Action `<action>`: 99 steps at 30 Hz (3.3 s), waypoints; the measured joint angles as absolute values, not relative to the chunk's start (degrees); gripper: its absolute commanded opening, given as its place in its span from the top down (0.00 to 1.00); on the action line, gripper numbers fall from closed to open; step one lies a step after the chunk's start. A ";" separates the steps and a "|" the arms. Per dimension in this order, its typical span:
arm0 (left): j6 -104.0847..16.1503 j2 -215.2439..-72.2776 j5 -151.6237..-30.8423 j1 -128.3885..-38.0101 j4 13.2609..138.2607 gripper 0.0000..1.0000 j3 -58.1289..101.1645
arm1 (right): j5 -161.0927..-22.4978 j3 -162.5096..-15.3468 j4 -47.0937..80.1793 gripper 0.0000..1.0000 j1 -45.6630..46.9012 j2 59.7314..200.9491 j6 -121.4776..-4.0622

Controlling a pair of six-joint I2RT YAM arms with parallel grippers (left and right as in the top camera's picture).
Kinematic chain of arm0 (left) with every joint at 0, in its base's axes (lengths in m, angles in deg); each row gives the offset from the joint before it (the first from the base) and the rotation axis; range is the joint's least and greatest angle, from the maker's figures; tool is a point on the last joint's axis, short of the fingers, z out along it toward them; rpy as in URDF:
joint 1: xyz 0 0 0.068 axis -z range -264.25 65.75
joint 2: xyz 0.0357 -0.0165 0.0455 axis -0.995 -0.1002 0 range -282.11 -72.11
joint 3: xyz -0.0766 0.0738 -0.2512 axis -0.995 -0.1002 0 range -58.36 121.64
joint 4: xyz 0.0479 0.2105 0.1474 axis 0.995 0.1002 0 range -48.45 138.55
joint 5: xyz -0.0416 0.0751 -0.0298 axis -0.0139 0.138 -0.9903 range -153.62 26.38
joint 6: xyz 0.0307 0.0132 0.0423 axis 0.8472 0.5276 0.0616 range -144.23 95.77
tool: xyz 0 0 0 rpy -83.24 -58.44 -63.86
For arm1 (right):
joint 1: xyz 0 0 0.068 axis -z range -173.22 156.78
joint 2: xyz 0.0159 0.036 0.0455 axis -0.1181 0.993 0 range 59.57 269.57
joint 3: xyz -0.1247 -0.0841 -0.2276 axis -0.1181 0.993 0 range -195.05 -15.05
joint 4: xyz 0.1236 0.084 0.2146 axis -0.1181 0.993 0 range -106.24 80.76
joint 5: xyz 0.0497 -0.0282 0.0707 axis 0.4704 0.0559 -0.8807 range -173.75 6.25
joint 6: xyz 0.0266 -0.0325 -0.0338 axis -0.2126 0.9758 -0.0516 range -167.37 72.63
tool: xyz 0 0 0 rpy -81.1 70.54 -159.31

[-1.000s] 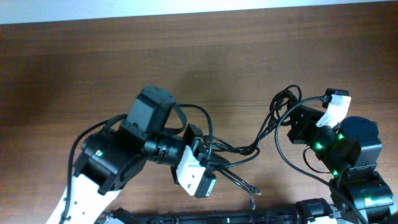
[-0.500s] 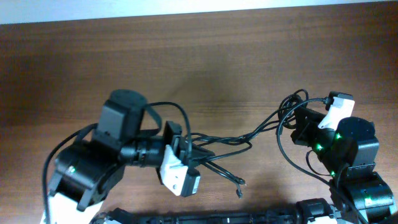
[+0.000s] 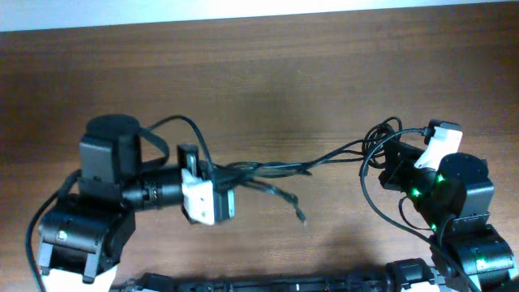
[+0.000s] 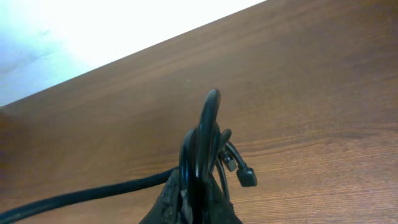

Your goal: Untangle cables

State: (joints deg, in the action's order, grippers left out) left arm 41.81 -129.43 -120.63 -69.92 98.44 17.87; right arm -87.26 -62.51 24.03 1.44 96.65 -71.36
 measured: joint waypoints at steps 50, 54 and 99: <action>-49.03 -136.10 -76.61 -72.41 88.54 0.96 17.54 | -92.37 -62.54 22.56 0.96 0.72 97.02 -71.62; -49.42 -136.10 -74.58 -72.52 89.80 0.79 17.54 | -90.69 -62.54 23.02 0.96 0.85 97.02 -71.40; -35.96 -148.91 -89.55 -62.05 96.10 0.01 17.61 | -112.26 -62.47 -8.39 0.96 2.09 97.41 -74.51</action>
State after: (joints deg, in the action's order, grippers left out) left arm -35.96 -148.91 -89.55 -62.05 96.10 17.61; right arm -112.26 -62.47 -8.39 2.09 97.41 -74.51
